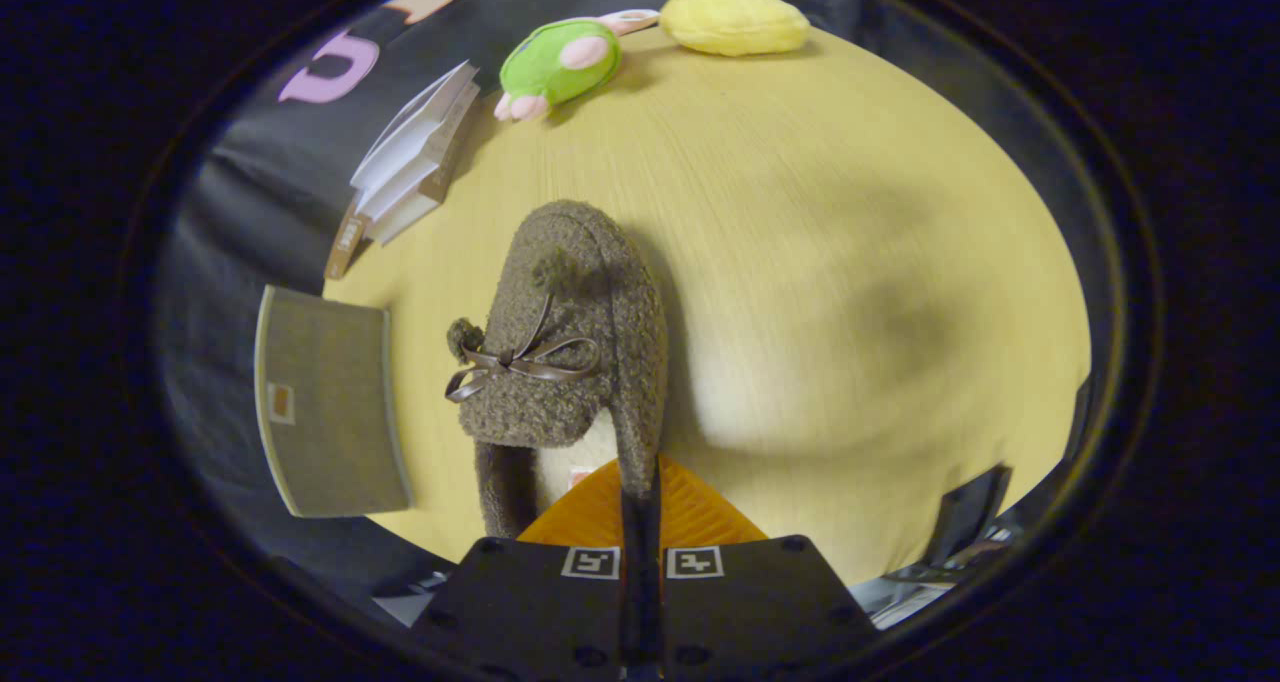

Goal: Open the storage box then place both shoes into the box .Put the left shoe in first, then the right shoe, with the right side of both shoes facing outward in a uniform manner.

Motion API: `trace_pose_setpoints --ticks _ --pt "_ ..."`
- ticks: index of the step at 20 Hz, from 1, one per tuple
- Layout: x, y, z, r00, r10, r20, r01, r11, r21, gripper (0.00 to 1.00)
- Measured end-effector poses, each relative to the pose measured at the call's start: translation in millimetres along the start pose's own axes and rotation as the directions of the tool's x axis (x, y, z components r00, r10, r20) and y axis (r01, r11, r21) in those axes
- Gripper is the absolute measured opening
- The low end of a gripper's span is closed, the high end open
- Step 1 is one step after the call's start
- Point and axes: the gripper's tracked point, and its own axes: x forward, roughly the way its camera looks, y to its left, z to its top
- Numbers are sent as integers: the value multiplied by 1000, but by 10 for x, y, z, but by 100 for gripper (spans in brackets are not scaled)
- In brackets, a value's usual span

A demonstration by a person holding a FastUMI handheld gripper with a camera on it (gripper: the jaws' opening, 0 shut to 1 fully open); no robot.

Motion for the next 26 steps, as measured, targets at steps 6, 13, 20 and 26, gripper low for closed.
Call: trace_pose_setpoints --ticks 6,13,20,26 --pt "-314 363 71 989 143 30 -145 983 109 3" --pt "-1010 1322 31 945 319 72 -319 948 -3 3" --pt "-1454 2367 -266 893 450 24 -443 887 -134 3" --pt "-1441 3243 -535 855 518 -36 -515 838 -182 3"
